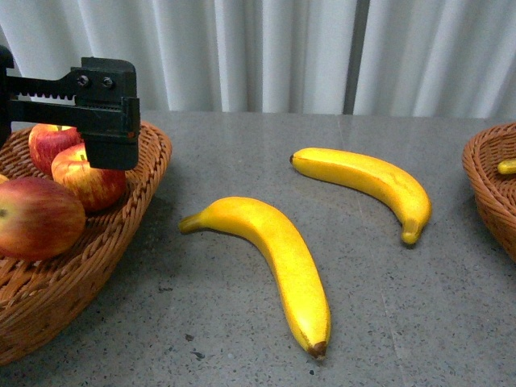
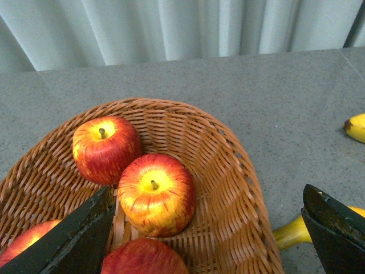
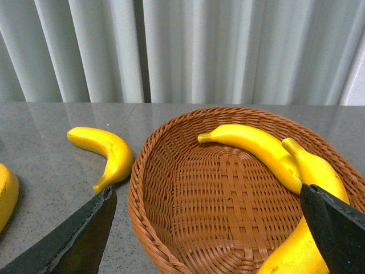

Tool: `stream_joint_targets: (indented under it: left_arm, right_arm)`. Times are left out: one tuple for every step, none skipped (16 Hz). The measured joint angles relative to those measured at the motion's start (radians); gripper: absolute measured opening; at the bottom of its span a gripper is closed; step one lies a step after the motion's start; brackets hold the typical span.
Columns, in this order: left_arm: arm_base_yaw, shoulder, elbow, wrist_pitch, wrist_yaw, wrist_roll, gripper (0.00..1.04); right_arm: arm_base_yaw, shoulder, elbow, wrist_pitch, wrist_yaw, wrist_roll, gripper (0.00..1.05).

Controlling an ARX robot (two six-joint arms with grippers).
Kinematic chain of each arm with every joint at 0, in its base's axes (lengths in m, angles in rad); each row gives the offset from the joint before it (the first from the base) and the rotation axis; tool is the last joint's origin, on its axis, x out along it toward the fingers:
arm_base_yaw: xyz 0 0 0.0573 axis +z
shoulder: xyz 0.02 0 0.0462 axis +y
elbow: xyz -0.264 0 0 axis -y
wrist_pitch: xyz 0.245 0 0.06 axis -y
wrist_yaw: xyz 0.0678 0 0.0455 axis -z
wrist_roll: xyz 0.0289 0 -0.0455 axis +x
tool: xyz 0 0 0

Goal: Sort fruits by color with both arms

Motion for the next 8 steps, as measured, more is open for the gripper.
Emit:
stream_joint_targets:
  left_arm:
    - [-0.008, -0.003, 0.002, -0.005, 0.009, 0.002, 0.98]
    - [-0.011, -0.003, 0.015, -0.009, 0.023, 0.007, 0.98]
    - [-0.011, -0.003, 0.032, -0.014, 0.041, 0.011, 0.98]
    - [-0.015, -0.003, 0.061, -0.022, 0.068, 0.017, 0.98]
    - [-0.016, -0.002, 0.092, -0.045, 0.105, 0.027, 0.98]
    - [-0.019, 0.003, 0.124, -0.052, 0.161, 0.042, 0.98]
    - [-0.021, 0.017, 0.156, -0.061, 0.212, 0.067, 0.98]
    - [-0.021, 0.031, 0.179, -0.074, 0.254, 0.088, 0.98]
  right_arm:
    - [0.0, 0.0, 0.0, 0.0, 0.0, 0.0, 0.98]
    - [0.0, 0.0, 0.0, 0.0, 0.0, 0.0, 0.98]
    - [0.0, 0.0, 0.0, 0.0, 0.0, 0.0, 0.98]
    - [0.0, 0.0, 0.0, 0.0, 0.0, 0.0, 0.98]
    - [0.0, 0.0, 0.0, 0.0, 0.0, 0.0, 0.98]
    - [0.0, 0.0, 0.0, 0.0, 0.0, 0.0, 0.98]
    - [0.0, 0.0, 0.0, 0.0, 0.0, 0.0, 0.98]
    - [0.0, 0.0, 0.0, 0.0, 0.0, 0.0, 0.98]
